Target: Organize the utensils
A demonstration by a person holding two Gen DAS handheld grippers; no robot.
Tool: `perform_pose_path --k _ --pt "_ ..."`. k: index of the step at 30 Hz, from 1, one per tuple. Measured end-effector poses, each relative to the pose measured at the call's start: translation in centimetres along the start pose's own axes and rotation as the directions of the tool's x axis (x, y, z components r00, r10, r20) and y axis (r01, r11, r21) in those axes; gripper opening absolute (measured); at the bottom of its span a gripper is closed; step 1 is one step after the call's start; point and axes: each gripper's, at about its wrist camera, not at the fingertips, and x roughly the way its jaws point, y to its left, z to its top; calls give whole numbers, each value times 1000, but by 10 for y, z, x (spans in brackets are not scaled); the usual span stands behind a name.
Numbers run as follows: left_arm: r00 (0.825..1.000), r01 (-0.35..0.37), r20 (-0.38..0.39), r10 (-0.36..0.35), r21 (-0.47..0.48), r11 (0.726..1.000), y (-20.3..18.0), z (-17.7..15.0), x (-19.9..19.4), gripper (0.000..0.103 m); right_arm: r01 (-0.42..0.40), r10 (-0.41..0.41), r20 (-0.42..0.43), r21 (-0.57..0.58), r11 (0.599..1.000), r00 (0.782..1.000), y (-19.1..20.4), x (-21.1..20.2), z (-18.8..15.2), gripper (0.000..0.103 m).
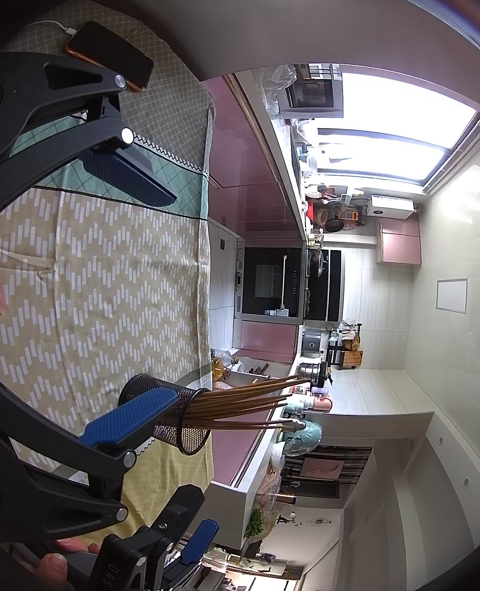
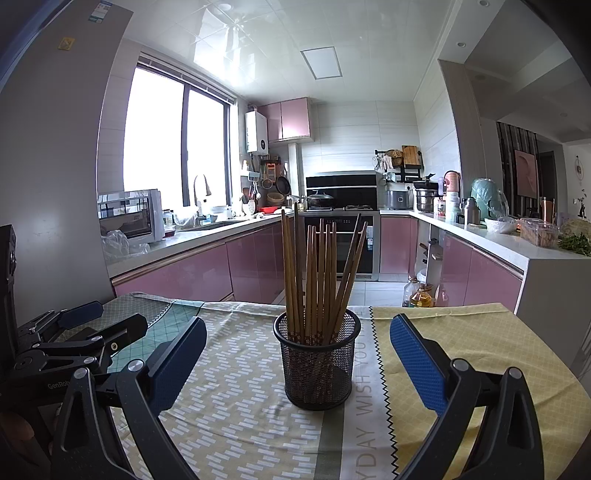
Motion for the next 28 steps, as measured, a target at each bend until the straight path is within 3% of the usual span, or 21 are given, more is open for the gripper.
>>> perform_pose_path --k 18,24,28 --pt "1000 -23 16 23 9 1000 -7 -6 -2 97 6 -6 -7 5 1000 1000 0 2 -2 96" --pt "999 -26 -48 25 -23 999 -4 -9 6 97 38 -38 -40 4 999 998 -12 7 -6 96" --pt "996 -36 -83 34 -20 999 -2 -11 10 97 89 -87 -114 14 996 990 -39 18 -12 96"
